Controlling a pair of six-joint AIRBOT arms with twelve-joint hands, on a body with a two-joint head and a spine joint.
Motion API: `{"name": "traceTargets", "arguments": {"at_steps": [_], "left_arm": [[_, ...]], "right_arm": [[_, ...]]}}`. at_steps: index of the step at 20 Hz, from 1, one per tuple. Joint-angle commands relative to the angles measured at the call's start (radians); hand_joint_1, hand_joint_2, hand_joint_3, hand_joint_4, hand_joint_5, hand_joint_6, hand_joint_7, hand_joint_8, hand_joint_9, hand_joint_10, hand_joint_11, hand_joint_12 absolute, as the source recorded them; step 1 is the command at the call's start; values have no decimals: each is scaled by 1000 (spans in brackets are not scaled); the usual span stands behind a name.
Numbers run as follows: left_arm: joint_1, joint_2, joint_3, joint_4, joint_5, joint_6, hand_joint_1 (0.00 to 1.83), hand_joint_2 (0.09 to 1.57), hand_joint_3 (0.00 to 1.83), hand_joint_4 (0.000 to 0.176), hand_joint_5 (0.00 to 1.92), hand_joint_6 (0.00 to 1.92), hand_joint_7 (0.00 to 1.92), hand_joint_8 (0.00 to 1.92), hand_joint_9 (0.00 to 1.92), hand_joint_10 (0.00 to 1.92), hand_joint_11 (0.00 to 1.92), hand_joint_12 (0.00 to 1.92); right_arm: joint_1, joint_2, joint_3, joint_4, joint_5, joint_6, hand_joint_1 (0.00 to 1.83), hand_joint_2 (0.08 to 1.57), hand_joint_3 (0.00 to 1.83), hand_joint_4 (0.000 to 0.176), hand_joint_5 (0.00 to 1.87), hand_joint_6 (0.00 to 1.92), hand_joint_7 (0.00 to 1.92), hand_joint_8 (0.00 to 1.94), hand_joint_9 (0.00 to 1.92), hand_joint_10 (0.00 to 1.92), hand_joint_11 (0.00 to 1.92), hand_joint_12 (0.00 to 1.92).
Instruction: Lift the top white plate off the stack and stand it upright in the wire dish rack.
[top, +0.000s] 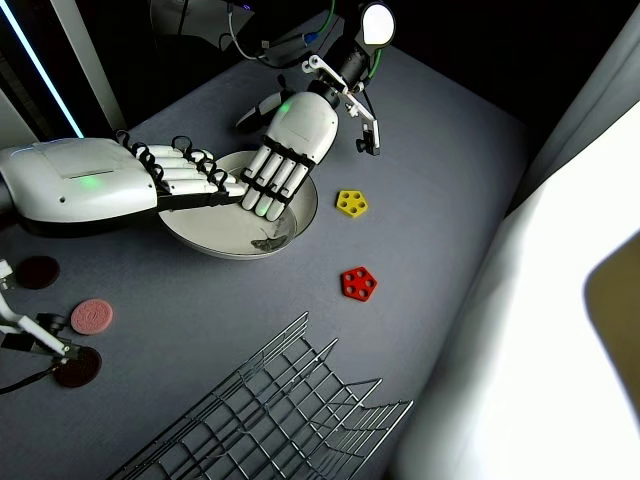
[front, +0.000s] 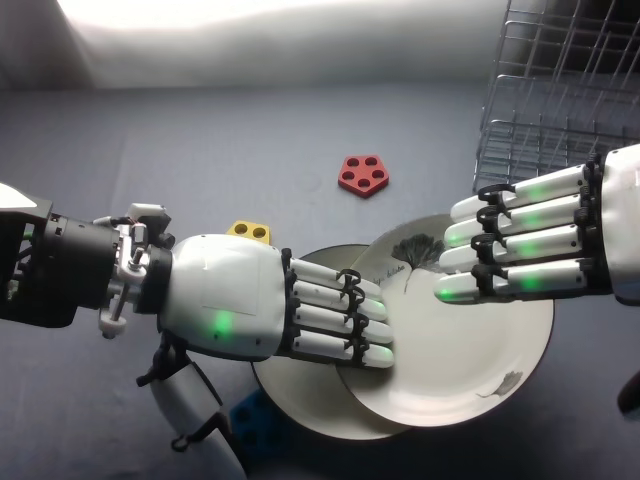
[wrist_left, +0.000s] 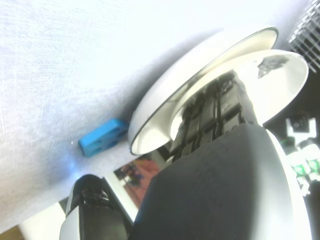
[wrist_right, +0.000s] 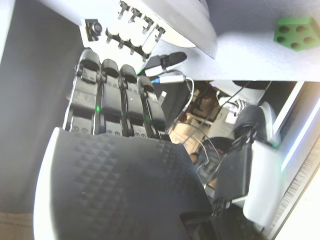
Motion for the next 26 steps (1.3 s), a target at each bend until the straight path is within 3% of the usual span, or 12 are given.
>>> {"name": "traceTargets", "arguments": {"at_steps": [1,3,4,5,7,15,19,26], "left_arm": [[-6,-18,-1,14,23,-1,106,871,0,0,28,6,24,8,15,5,38,16],[-6,-19,-1,13,22,-1,102,870,0,0,24,4,22,5,8,3,30,13],[-6,-19,-1,13,23,-1,104,873,0,0,30,5,28,7,21,8,56,24],[-6,-20,-1,13,23,-1,104,873,0,0,30,5,28,7,21,8,56,24],[-6,-20,-1,14,23,-1,122,874,1,0,58,13,50,13,31,9,52,22],[-6,-20,0,16,26,0,134,871,0,0,63,6,47,4,21,2,43,17],[-6,-21,5,15,25,0,108,869,0,0,73,7,55,5,35,6,63,25],[-6,-22,8,15,22,0,101,862,0,0,73,2,82,6,80,8,100,37]], "right_arm": [[3,12,1,62,33,-8,717,896,0,0,3,1,86,2,140,8,184,33],[-3,3,11,71,14,-8,787,939,5,0,8,2,92,3,149,8,195,36],[-7,-4,18,81,8,-8,984,938,2,0,14,3,69,0,133,1,197,36],[-10,-8,22,86,0,-8,984,938,2,0,14,3,69,0,133,1,197,36],[-16,-15,28,89,-12,-8,1159,962,3,0,97,10,94,5,136,5,192,32],[-50,-32,31,127,-44,-25,1194,969,0,0,118,10,126,8,168,9,220,42],[-72,-44,21,161,-51,-83,1206,974,2,0,115,3,132,6,172,7,215,39],[-92,-88,17,191,-78,-85,1218,966,1,0,253,14,256,9,293,11,307,75]]}}
